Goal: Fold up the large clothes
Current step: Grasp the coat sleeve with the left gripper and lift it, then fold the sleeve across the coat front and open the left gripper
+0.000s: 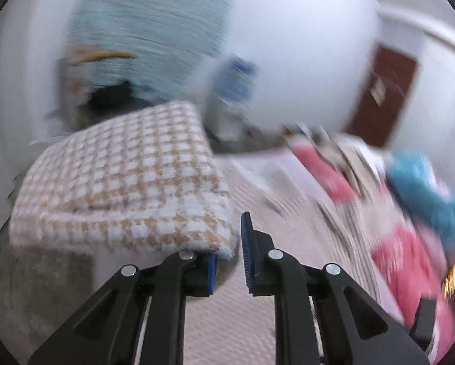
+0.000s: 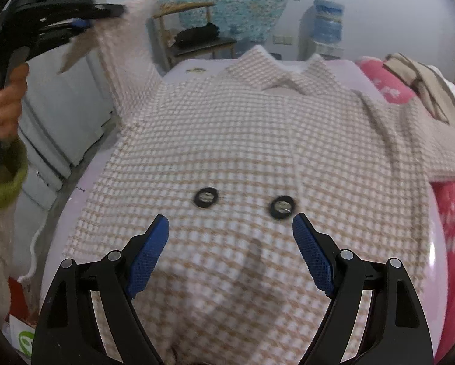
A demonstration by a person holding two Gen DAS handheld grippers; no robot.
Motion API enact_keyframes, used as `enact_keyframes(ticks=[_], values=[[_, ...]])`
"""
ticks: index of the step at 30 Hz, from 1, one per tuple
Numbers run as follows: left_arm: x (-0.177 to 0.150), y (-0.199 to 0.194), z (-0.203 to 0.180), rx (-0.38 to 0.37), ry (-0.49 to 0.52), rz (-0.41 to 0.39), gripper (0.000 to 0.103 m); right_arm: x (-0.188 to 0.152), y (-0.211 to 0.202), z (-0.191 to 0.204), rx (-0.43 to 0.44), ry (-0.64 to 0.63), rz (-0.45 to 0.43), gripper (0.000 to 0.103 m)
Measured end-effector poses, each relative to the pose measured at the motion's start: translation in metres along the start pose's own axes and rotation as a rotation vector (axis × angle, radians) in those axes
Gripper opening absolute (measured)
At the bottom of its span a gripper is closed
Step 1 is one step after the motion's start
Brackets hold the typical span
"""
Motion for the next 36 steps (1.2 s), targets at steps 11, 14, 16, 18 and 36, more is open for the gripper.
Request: enact_keyframes(ticks=[11,14,16,18,36], values=[[-0.105,0.090,-0.029,0.100,0.089,0.300,0.075,-0.025,0.004,-0.050,-0.020,0.112,0.079,0.086],[-0.102,0.072,-0.026,0.076,0.074,0.261,0.083,-0.028,0.015,-0.052,-0.012,0.115,0.112,0.087],[-0.104,0.060,-0.023,0.061,0.050,0.243,0.087,-0.031,0.022,-0.052,-0.006,0.113,0.126,0.089],[-0.108,0.049,-0.020,0.044,0.016,0.230,0.088,-0.033,0.026,-0.050,-0.008,0.108,0.135,0.089],[-0.159,0.063,0.030,0.149,-0.151,0.340,0.090,-0.047,0.041,-0.040,-0.053,0.068,0.200,0.095]])
Point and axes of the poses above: each gripper's, at about its wrist camera, not at the fingertips, and y roughly the way its jaws point, z to its left, x to its top, the point moved 3 cm from there along y, roughly the way its jaws point, and after that the axes turned 2 degrees about -y, right-handed, at the moved point
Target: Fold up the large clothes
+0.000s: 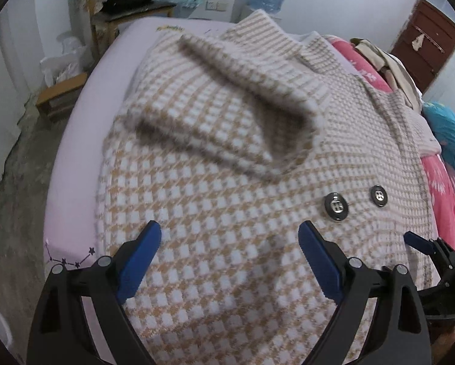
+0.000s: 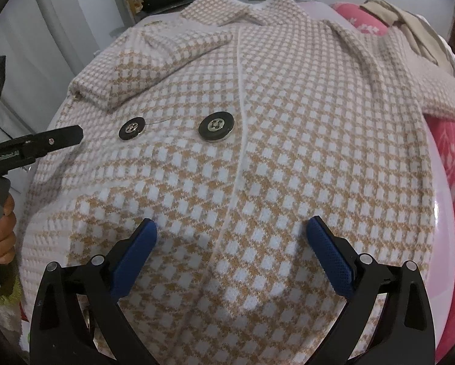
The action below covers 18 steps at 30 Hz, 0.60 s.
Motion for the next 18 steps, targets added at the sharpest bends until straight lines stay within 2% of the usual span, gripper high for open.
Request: enact_keyframes(ticks=[11,18], values=[[-0.002,-0.001,0.003,-0.023,-0.004,-0.020,0.090,0.004,0.001,-0.002,0.003,-0.007,0.030,0.095],[-0.001,-0.004,0.008,-0.054,-0.019,-0.038,0.090,0.014,-0.001,-0.008,0.048,-0.031,0.104,0.095]])
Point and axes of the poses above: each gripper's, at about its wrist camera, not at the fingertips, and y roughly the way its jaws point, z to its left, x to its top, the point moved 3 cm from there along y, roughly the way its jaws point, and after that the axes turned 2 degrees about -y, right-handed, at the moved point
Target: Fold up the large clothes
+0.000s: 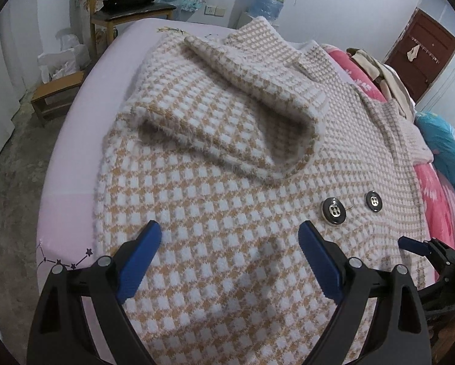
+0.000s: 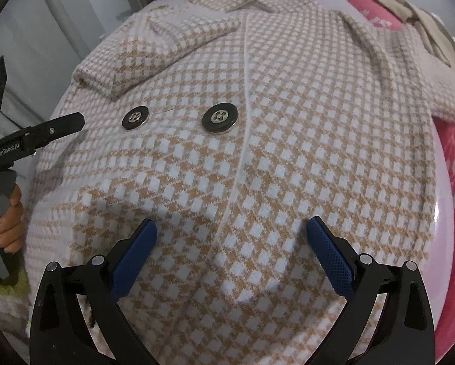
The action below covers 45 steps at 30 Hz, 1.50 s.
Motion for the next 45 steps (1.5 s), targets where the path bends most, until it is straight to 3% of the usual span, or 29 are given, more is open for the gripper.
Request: enact_keyframes(ticks=[6,10,14,17,20,22,26,28,29,30,33,38,41,42,45], values=[[0.010,-0.017,0.012,0.004,-0.033,-0.083,0.090,0.046,-0.042,-0.011,0.047,-0.006,-0.138,0.095],[0.019,-0.020,0.020,0.052,-0.038,-0.125,0.090,0.085,-0.051,-0.011,0.079,-0.018,-0.189,0.093],[0.032,-0.018,0.024,0.090,-0.054,-0.154,0.089,0.131,-0.048,0.022,0.143,-0.086,-0.230,0.085],[0.045,-0.014,0.030,0.110,-0.090,-0.179,0.081,0.175,-0.039,0.058,0.215,-0.151,-0.247,0.080],[0.053,-0.006,0.037,0.131,-0.128,-0.176,0.068,0.218,-0.014,0.090,0.228,-0.213,-0.230,0.076],[0.055,0.001,0.043,0.140,-0.153,-0.161,0.058,0.241,0.012,0.106,0.220,-0.231,-0.187,0.068],[0.055,0.008,0.050,0.154,-0.172,-0.151,0.054,0.267,0.067,0.117,0.184,-0.224,-0.077,0.048],[0.053,0.007,0.048,0.157,-0.165,-0.153,0.052,0.266,0.085,0.113,0.169,-0.196,-0.022,0.027],[0.053,0.007,0.048,0.162,-0.161,-0.152,0.051,0.267,0.087,0.108,0.199,-0.172,-0.023,0.022],[0.053,0.008,0.048,0.162,-0.160,-0.151,0.051,0.268,0.083,0.102,0.226,-0.150,-0.034,0.010],[0.052,0.008,0.048,0.158,-0.162,-0.151,0.051,0.264,0.052,0.088,0.272,-0.125,-0.108,0.010],[0.050,0.006,0.048,0.148,-0.163,-0.152,0.051,0.215,-0.040,0.044,0.377,-0.060,-0.274,0.010],[0.050,0.004,0.050,0.142,-0.167,-0.151,0.051,0.162,-0.080,0.000,0.386,0.009,-0.338,0.012],[0.050,0.004,0.050,0.141,-0.168,-0.150,0.050,0.151,-0.084,-0.011,0.383,0.031,-0.340,0.018],[0.051,0.004,0.048,0.146,-0.160,-0.148,0.051,0.098,-0.081,-0.052,0.321,0.115,-0.251,0.055]])
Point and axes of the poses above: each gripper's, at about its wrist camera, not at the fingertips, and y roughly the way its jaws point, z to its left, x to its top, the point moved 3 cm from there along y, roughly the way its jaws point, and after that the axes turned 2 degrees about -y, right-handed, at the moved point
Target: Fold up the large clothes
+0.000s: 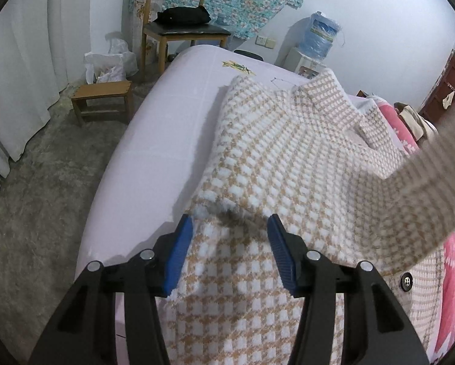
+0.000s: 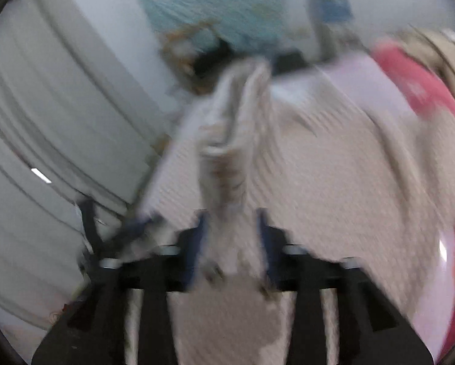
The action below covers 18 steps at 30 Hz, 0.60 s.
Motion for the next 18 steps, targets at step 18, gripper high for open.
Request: enact_keyframes(ticks=[18], values=[[-0.012,-0.008,-0.002,0.041,0.031,0.010,0.051,-0.042,0.027,-0.112,-0.112,0.312,0.104,0.046]])
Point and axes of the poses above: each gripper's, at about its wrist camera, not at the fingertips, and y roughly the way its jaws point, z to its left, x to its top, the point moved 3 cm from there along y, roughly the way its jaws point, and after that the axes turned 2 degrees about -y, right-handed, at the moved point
